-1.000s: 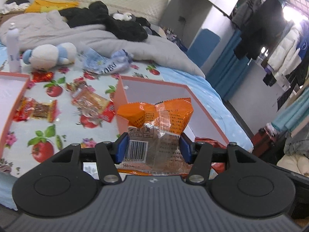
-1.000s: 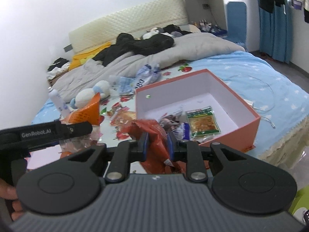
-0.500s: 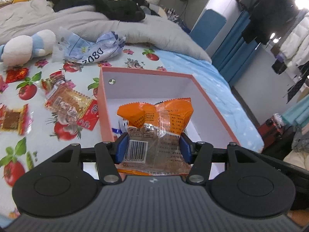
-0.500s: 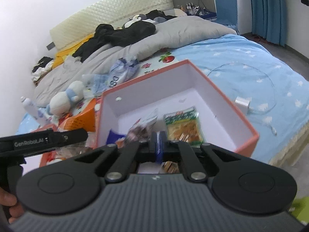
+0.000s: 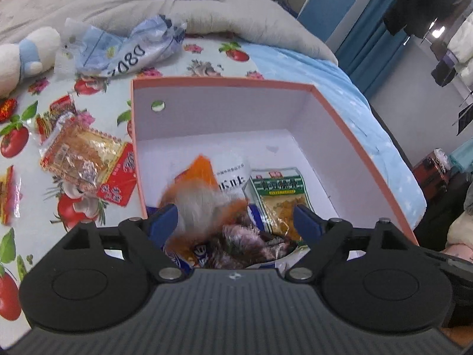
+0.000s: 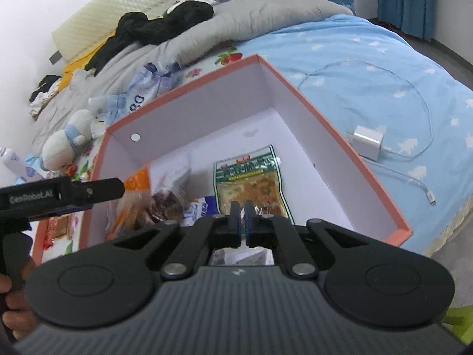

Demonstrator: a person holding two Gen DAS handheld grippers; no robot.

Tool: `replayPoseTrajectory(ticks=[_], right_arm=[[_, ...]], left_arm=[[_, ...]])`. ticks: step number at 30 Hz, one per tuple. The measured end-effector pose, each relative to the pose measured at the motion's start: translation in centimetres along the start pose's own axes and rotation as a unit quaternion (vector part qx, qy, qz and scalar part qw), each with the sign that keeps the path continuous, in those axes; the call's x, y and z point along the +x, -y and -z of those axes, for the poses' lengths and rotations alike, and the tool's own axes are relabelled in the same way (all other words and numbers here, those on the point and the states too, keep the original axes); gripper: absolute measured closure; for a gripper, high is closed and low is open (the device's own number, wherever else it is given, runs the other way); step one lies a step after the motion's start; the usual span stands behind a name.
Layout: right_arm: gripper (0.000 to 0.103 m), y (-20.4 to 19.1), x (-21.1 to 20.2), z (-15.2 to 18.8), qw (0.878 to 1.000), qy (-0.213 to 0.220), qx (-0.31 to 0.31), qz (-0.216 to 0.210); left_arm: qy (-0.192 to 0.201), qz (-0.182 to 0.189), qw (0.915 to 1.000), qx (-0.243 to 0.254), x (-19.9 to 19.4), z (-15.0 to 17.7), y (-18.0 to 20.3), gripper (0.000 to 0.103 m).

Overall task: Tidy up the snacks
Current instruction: 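Open the left gripper to drop the orange packet into the box, then swing the right gripper holding the red packet back over the box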

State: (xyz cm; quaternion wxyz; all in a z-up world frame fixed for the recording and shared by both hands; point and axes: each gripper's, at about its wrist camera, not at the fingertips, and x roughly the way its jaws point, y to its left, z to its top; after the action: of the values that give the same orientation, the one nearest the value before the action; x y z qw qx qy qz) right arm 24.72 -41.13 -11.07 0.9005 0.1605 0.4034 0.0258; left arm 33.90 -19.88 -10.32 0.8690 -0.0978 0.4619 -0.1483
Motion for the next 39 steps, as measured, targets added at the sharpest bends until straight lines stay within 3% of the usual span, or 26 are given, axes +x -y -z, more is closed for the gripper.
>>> replayPoseTrajectory(ticks=[9, 16, 19, 20, 21, 22, 23, 35, 39], right_arm=[[0.097, -0.7, -2.9, 1.1, 1.000, 0.008, -0.003, 0.001], [0.094, -1.4, -6.5, 3.8, 1.000, 0.017, -0.002, -0.001], [0.092, -1.5, -7.2, 5.4, 1.000, 0.002, -0.006, 0.000], [0.089, -1.4, -7.2, 6.1, 1.000, -0.007, -0.007, 0.005], [0.074, -1.3, -7.1, 6.7, 1.000, -0.015, -0.008, 0.007], [0.052, -1.2, -7.1, 7.2, 1.000, -0.022, -0.009, 0.007], [0.044, -1.1, -7.0, 8.0, 1.000, -0.028, -0.013, 0.005], [0.045, -1.4, -2.5, 15.1, 0.990, -0.097, -0.089, 0.048], [0.058, -1.3, -1.3, 16.5, 0.986, -0.115, -0.102, 0.067]], left_arm=[[0.028, 0.010, 0.9996, 0.004, -4.1, 1.3, 0.4, 0.015], [0.050, 0.014, 0.9986, -0.007, -9.3, 4.4, -0.1, 0.015], [0.052, 0.014, 0.9985, -0.014, -11.0, 6.1, -0.5, 0.015], [0.052, 0.014, 0.9984, -0.015, -11.5, 6.7, -0.6, 0.015], [0.052, 0.014, 0.9984, -0.017, -11.9, 7.3, -0.8, 0.015], [0.052, 0.013, 0.9984, -0.019, -12.3, 7.8, -0.9, 0.015], [0.052, 0.012, 0.9984, -0.022, -12.7, 8.2, -1.1, 0.015], [0.048, 0.003, 0.9983, -0.035, -14.8, 11.2, -2.7, 0.015], [0.046, 0.000, 0.9983, -0.037, -15.0, 11.4, -3.1, 0.015]])
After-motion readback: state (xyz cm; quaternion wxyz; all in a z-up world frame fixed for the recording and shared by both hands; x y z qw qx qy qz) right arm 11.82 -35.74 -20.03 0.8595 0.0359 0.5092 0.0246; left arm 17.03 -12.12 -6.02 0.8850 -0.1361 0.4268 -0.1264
